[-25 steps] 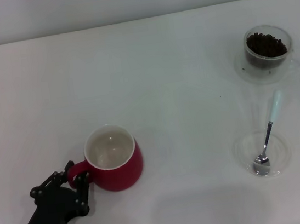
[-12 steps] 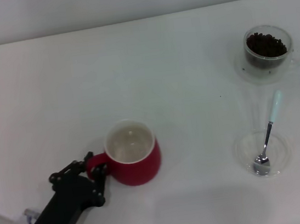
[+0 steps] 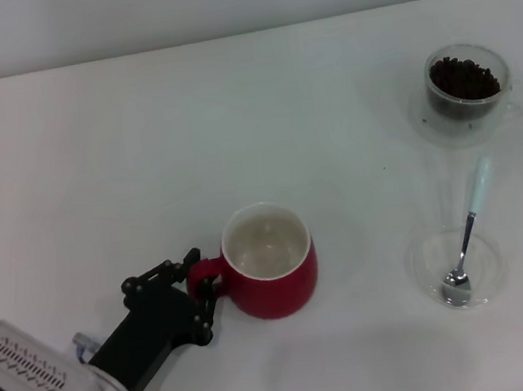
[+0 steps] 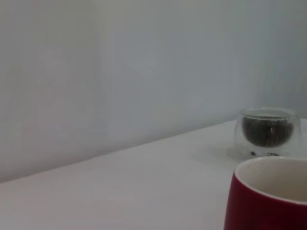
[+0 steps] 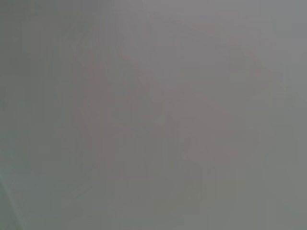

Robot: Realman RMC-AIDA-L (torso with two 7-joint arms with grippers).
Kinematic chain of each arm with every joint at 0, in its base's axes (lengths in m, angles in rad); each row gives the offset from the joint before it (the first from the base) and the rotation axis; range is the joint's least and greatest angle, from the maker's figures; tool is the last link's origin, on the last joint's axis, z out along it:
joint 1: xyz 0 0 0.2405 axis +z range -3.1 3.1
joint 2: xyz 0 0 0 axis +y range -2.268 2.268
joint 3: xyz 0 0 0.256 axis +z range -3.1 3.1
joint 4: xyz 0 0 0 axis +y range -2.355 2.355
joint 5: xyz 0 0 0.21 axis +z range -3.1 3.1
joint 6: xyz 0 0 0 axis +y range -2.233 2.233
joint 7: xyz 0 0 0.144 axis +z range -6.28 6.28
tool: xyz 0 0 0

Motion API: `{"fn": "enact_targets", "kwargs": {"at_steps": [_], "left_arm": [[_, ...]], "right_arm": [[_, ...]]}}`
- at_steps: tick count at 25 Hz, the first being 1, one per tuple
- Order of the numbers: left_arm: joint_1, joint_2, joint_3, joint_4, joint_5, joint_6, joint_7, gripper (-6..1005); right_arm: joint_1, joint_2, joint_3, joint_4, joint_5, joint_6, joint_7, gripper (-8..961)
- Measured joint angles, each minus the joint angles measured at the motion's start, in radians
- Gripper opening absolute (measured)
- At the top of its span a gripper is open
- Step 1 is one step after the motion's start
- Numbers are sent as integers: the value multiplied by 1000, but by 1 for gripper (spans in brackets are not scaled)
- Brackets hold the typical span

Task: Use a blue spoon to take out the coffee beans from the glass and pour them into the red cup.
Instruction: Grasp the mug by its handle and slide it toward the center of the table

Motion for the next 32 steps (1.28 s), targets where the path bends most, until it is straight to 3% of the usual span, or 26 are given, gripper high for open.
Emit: {"fn": "enact_targets", "kwargs": {"at_steps": [22,32], "left_arm": [[-115,-1,0,26,17,-84,-25,230],[-115,3,-5,26,52,-73,-21,233]], "right_arm": [[3,0,3,-2,2,5,-2,858],[3,-2,7,-9,2,5,-7,858]]}}
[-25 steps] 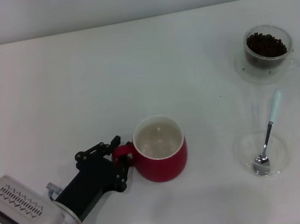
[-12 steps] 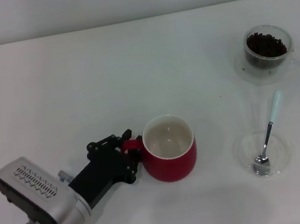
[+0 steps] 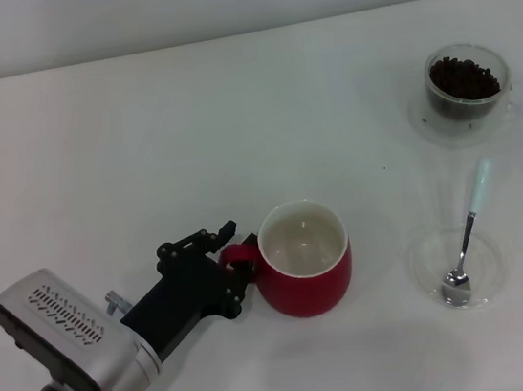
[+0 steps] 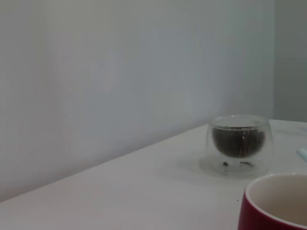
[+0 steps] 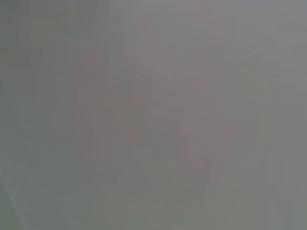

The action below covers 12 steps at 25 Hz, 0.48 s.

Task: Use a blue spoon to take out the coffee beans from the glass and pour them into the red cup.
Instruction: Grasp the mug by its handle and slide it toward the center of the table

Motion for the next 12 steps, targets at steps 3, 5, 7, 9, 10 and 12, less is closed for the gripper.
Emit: {"fn": "enact_targets", "kwargs": {"at_steps": [3,5,7,9,10,12], "left_arm": [[6,1,-5,-3,-4,4,2,263],[10,1,-8,-7,-7,13,2,321],[13,1,-12,-11,-9,21,2,379],[14,1,-18,-14,-10,24,2,415],[14,1,-20,-16,-10,24,3,434],[15,1,-26,-21,-10,26,3,470]], "right_arm": [[0,-2,0,-1,0,0,0,858],[1,-4,0,-1,0,0,0,858],[2,-5,0,-2,0,0,-1,858],[4,-6,1,-2,0,-1,-2,858],[4,-6,2,-2,0,-4,-3,858],[7,-6,2,-2,0,-8,-8,858]]}}
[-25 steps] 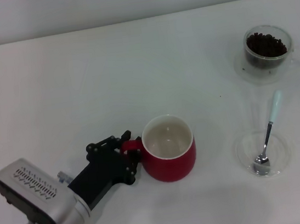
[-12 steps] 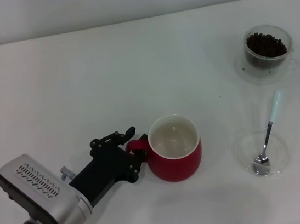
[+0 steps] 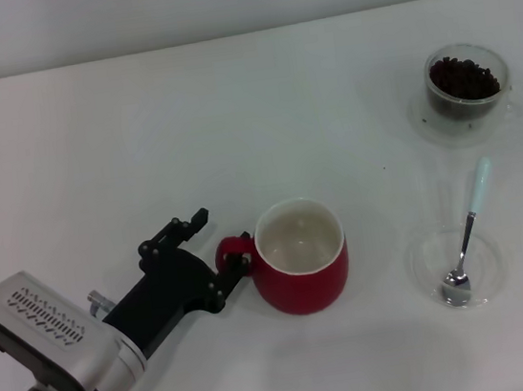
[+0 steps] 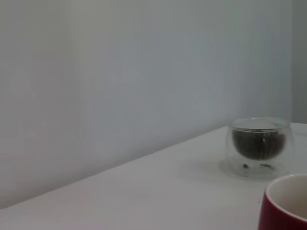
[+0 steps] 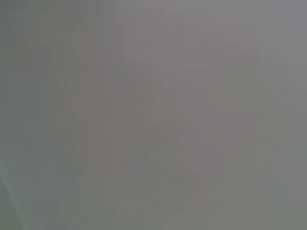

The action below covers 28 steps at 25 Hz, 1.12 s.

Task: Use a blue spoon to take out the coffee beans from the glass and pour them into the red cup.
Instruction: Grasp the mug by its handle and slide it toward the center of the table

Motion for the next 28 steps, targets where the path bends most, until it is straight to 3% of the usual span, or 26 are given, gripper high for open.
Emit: {"fn": "enact_targets", "kwargs": {"at_steps": [6,28], "left_arm": [[2,0,-10,-3,0,4,2,579],[30,0,-2,-10,11,57,14,579]], "right_arm": [[1,0,0,0,0,-1,-6,858],[-2,6,0,0,0,-6,-18,857]]}}
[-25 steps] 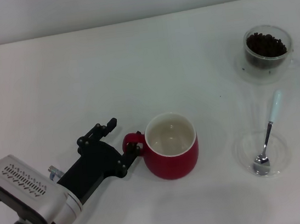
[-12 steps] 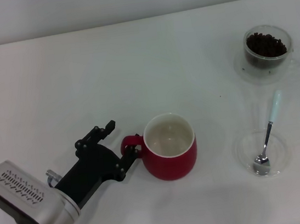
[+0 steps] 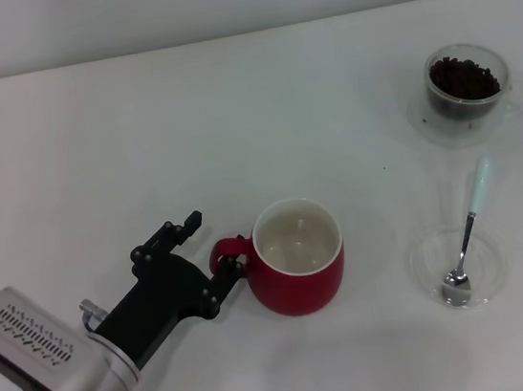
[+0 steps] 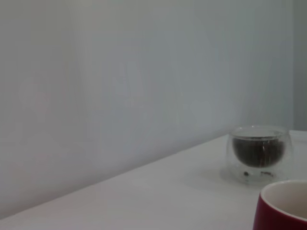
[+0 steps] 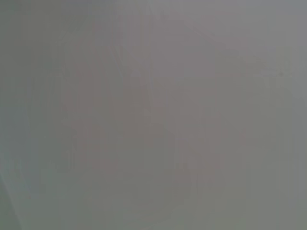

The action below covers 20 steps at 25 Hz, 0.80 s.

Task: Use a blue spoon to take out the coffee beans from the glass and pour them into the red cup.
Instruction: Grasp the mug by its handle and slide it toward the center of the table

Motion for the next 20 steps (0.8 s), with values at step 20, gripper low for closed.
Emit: {"fn": "enact_targets", "kwargs": {"at_steps": [20], "left_arm": [[57,0,5,4,26,64,28,578]], "right_arm": [[4,2,-4,0,-2,3,-1,857]]}}
